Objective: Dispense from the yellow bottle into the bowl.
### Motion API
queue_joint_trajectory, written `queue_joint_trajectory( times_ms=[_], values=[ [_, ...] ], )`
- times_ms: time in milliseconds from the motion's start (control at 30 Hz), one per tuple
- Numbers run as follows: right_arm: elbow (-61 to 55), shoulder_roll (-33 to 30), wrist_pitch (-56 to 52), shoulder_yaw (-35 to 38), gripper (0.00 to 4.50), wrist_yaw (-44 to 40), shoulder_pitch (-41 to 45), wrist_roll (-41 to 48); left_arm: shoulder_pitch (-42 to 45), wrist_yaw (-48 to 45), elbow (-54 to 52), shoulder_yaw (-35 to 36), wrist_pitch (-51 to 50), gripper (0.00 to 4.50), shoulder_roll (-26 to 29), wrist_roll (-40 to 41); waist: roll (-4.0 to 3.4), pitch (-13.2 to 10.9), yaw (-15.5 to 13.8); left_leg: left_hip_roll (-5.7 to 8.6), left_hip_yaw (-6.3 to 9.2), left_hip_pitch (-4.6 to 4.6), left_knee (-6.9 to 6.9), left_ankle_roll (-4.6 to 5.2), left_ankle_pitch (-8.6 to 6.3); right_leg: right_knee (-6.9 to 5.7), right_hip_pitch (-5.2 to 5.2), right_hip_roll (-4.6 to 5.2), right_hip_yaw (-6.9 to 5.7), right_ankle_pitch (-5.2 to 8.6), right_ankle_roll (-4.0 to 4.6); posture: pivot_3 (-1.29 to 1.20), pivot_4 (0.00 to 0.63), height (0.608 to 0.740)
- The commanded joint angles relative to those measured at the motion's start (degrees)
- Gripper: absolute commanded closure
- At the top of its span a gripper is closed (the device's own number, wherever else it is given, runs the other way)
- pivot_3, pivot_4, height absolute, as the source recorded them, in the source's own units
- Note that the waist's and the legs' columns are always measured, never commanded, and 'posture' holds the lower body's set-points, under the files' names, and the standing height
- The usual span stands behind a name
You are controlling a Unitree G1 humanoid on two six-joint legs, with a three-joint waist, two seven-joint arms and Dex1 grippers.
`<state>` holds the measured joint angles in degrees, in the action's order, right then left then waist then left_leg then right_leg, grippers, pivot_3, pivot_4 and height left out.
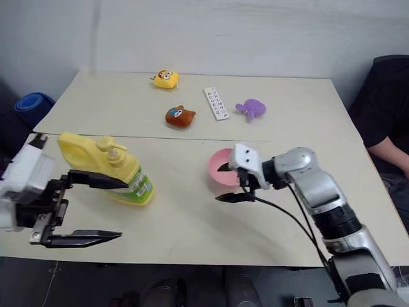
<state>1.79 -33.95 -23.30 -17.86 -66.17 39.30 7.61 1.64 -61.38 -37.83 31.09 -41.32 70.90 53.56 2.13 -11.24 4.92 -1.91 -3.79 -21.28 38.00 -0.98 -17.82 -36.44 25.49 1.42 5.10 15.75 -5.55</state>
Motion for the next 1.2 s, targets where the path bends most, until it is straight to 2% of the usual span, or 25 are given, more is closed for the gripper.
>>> queue_joint_trajectory(
  times_ms=[33, 267, 567, 700, 933, 1133, 1200],
  values=[
    [1.6, 0.8, 2.5, 0.2, 1.23, 3.4, 0.1, -2.6, 1.5, 0.8, 0.0, -0.9, 1.3, 0.00, -0.3, -1.9, 0.00, 0.0, 0.0, 0.01, 0.00, 0.00, 0.00, 0.00, 0.00, 0.00, 0.00, 0.00, 0.00, 0.00, 0.00, 0.00, 0.150, 0.740],
    [4.0, 3.2, 3.2, 1.2, 1.23, 6.9, -1.8, -3.3, 8.3, 5.2, 1.3, -5.1, 0.6, 0.00, -1.8, -2.2, 0.01, 0.0, 0.1, 0.00, 0.01, -0.01, 0.02, 0.00, 0.00, -0.03, -0.01, -0.02, 0.02, 0.00, -0.02, 0.00, 0.150, 0.740],
    [4.7, 5.0, 2.9, 0.4, 1.23, 8.8, -4.1, -4.1, 11.2, 6.5, 0.7, -7.9, 0.3, 0.00, -3.2, -1.5, 0.01, 0.0, 0.0, 0.00, 0.02, 0.00, 0.03, 0.00, 0.00, -0.07, 0.00, -0.03, 0.04, 0.01, -0.04, 0.00, 0.150, 0.740],
    [6.7, 6.3, 4.4, 0.0, 2.09, 9.8, -5.2, -5.0, 12.6, 7.0, 0.5, -8.8, -0.4, 0.00, -3.4, -0.8, 0.01, 0.0, 0.0, -0.01, 0.02, 0.01, 0.04, 0.00, 0.00, -0.09, 0.00, -0.05, 0.04, 0.01, -0.04, 0.00, 0.150, 0.740],
    [8.6, 7.3, 6.4, -0.3, 4.49, 11.2, -6.1, -7.1, 13.3, 6.4, 1.4, -9.3, -0.7, 0.00, -3.6, -0.9, 0.06, 0.0, 0.2, -0.01, 0.02, 0.01, 0.05, 0.00, 0.00, -0.10, -0.01, -0.06, 0.04, 0.01, -0.04, 0.00, 0.150, 0.740],
    [5.6, 6.4, 6.1, 0.1, 4.49, 10.5, -7.1, -7.2, 14.0, 7.7, 1.8, -7.7, -2.2, 0.00, -4.1, 1.4, 0.15, 0.1, 0.1, -0.03, 0.04, 0.05, 0.05, 0.00, 0.00, -0.10, -0.03, -0.07, 0.05, 0.01, -0.04, 0.00, 0.150, 0.740],
    [3.0, 4.9, 6.0, 0.3, 4.49, 8.3, -6.4, -6.6, 14.8, 8.1, 3.0, -5.2, -3.6, 0.00, -3.7, 3.4, 0.15, 0.1, 0.1, -0.03, 0.05, 0.04, 0.05, 0.00, 0.00, -0.10, -0.03, -0.08, 0.04, 0.01, -0.05, 0.00, 0.150, 0.740]
  ],
)
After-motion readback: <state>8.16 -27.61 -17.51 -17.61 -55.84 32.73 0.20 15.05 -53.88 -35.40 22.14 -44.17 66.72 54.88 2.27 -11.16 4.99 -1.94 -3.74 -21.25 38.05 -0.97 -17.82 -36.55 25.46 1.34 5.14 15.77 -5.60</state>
